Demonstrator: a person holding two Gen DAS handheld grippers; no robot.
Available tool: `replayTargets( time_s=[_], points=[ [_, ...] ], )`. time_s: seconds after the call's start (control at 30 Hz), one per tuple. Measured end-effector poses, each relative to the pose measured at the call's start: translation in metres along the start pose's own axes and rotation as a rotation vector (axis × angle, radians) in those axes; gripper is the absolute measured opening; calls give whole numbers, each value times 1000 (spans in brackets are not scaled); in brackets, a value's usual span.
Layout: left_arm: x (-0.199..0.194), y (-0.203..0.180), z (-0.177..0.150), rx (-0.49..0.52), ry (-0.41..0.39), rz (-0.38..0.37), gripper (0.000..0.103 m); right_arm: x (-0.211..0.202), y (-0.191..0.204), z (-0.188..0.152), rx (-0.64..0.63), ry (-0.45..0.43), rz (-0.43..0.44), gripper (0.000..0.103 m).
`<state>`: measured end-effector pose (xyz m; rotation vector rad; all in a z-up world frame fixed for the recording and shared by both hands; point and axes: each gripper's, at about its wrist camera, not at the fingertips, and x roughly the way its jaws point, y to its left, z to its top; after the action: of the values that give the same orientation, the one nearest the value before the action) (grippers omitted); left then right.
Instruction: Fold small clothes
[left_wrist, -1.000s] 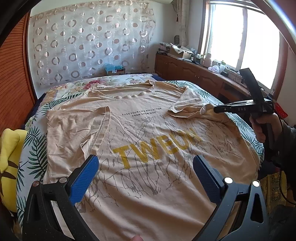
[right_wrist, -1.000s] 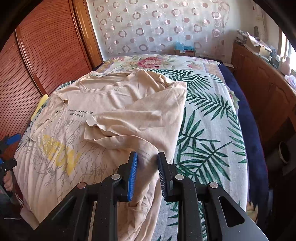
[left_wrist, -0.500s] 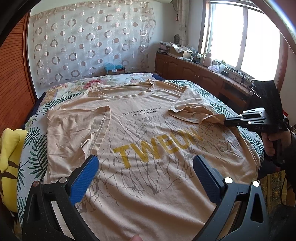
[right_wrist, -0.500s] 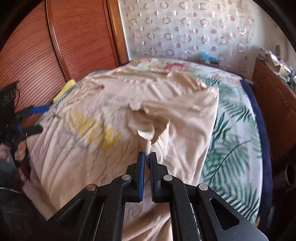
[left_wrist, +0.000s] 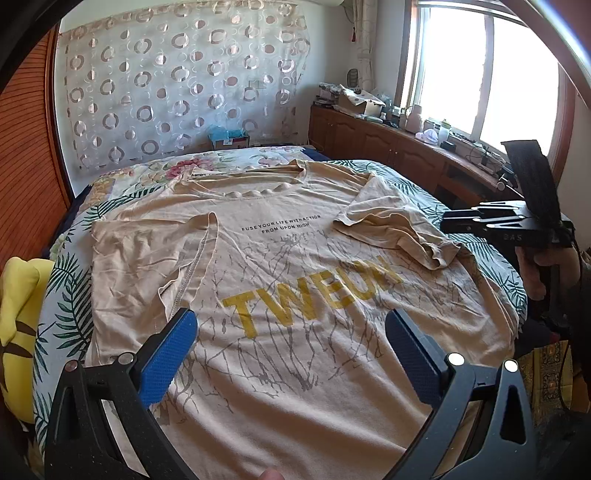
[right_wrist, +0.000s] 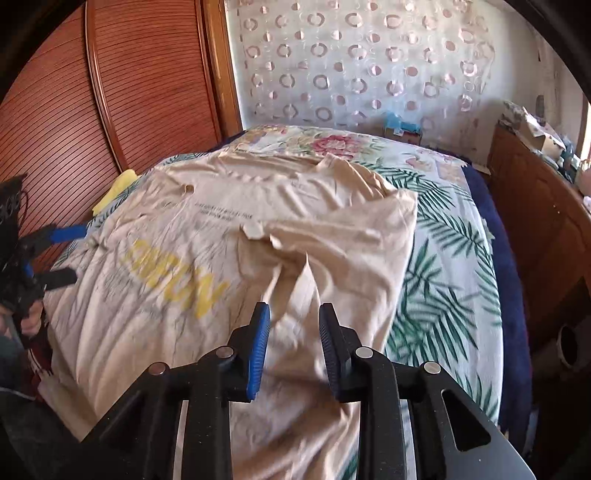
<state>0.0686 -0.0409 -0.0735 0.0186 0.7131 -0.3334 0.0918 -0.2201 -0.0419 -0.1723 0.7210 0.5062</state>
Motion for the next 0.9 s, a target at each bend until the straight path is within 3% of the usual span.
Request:
replayTargets(
  time_s=[0.27, 0.33, 0.43, 0.6, 0.73, 0.8, 0.9],
  points=[
    [-4, 5, -1, -15, -5, 8, 102, 67, 7, 20, -4, 119, -59, 28],
    [-4, 7, -2, -19, -5, 7, 102, 71, 6, 22, -2, 111, -77, 9],
    [-4, 9, -3, -22, -5, 9, 102, 63, 11, 21, -12, 83, -26, 4],
    [-4, 10, -4, -24, -5, 8, 102, 45, 21, 11, -72, 102, 70, 4],
    [-4, 11, -4, -26, -2, 11, 102, 40, 28, 6, -100, 96, 80, 4],
    [-4, 11, -4, -28, -2, 13, 102, 37, 29, 6, -104, 89, 64, 16],
    [-4, 16, -2, -38, -5, 28, 102, 33, 29, 11, -93, 61, 66, 20]
  ],
)
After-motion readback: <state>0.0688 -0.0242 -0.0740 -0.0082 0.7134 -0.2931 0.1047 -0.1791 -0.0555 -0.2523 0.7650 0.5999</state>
